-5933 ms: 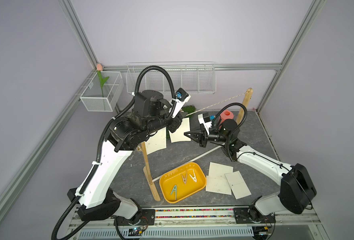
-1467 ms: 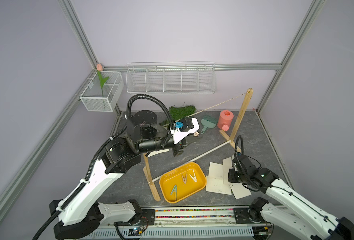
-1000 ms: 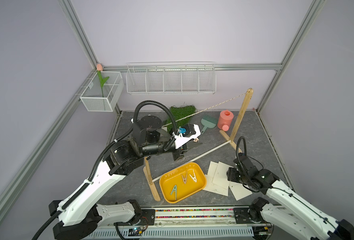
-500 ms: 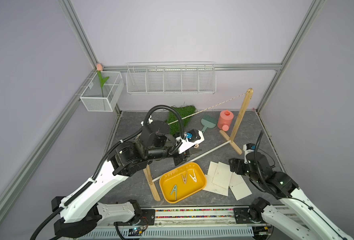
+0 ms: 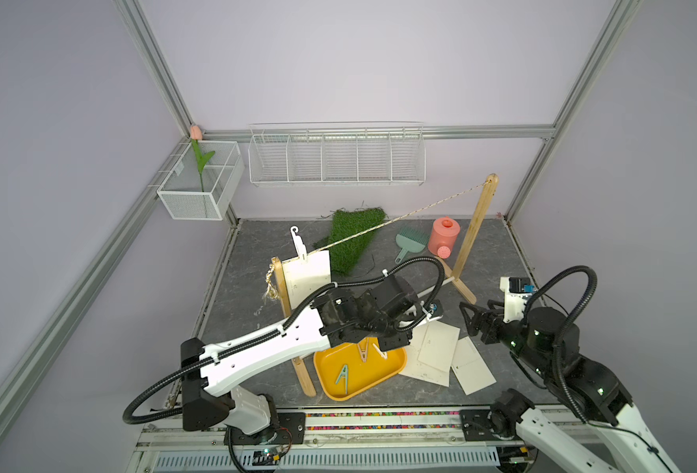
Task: Remove the postcards from the strings
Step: Place the clamp in the storage box.
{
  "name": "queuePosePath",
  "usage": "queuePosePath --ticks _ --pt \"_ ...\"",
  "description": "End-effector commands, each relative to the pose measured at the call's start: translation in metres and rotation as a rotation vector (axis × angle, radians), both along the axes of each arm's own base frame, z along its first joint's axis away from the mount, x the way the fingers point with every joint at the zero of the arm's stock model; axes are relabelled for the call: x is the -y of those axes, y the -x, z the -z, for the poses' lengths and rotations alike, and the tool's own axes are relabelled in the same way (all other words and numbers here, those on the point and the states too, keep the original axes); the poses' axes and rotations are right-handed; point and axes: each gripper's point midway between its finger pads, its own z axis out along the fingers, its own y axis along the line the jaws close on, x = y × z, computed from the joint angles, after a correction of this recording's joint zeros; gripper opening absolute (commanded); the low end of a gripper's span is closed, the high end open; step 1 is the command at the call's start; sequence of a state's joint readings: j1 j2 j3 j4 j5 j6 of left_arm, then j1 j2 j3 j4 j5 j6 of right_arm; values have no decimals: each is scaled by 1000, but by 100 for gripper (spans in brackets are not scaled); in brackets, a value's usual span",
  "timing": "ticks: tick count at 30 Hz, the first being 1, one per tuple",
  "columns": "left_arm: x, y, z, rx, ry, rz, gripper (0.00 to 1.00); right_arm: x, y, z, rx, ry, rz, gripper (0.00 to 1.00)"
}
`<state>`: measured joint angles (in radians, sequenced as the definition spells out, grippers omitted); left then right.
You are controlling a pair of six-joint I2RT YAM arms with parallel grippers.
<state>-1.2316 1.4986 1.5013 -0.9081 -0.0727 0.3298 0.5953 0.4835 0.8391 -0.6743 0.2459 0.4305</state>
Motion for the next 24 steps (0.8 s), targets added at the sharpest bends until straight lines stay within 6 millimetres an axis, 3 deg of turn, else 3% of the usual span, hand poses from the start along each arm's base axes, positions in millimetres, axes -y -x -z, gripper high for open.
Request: queuePosePath --ticks 1,4,7,15,20,24 --pt "-6 -6 36 -33 -112 -80 0 9 4 -16 56 3 19 88" --pt "-6 -8 64 -66 -174 -114 0 23 6 -22 86 13 75 88" --pt "1 -6 80 -95 -150 -128 0 30 9 -29 126 8 98 89" --pt "0 -12 112 -91 -132 -181 2 28 10 -41 140 -2 80 90" --pt "-3 -14 116 -80 -99 -214 32 18 7 -43 133 -6 43 92" --pt "-9 -20 97 -33 -14 -247 57 8 4 -47 139 -9 2 95"
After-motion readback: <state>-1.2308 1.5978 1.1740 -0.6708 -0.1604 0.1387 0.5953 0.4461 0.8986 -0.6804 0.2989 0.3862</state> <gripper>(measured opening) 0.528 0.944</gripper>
